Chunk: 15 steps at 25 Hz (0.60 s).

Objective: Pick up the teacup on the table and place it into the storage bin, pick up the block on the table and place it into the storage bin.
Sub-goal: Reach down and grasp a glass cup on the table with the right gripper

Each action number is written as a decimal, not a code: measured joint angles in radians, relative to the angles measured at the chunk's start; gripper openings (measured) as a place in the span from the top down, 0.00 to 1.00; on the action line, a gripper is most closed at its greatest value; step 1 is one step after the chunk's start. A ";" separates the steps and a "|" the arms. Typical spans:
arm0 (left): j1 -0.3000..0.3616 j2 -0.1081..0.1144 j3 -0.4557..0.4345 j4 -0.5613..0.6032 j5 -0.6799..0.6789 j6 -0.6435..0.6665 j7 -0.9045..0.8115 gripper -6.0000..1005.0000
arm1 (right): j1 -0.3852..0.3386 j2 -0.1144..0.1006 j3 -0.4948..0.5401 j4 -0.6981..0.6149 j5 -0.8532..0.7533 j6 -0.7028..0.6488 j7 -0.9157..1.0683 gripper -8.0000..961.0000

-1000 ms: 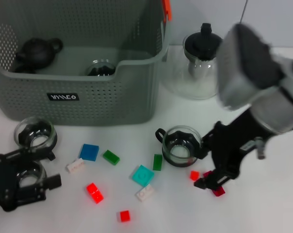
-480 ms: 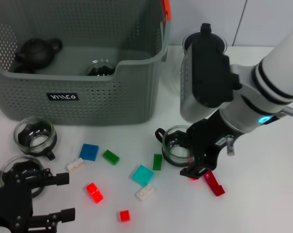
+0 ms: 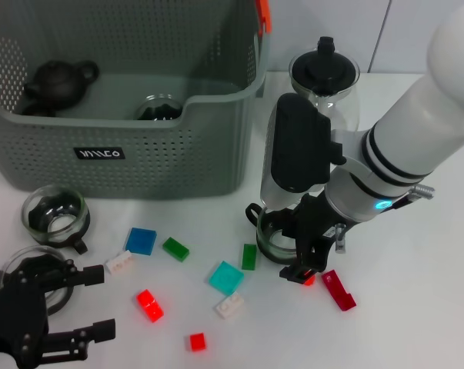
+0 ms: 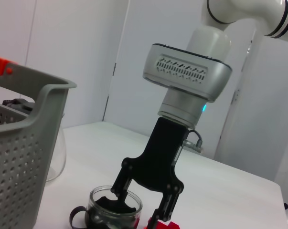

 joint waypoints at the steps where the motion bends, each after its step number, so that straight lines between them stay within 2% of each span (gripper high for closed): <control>1: 0.000 0.000 -0.004 -0.004 0.000 -0.006 0.000 0.21 | 0.004 0.001 -0.004 0.016 0.001 0.015 0.005 0.27; 6: 0.001 0.000 -0.010 -0.008 0.000 -0.010 0.000 0.21 | -0.001 0.001 -0.009 0.023 0.005 0.016 0.006 0.28; 15: 0.002 0.000 -0.010 -0.008 0.000 -0.013 0.000 0.21 | -0.008 -0.006 0.013 0.018 0.031 0.009 0.008 0.45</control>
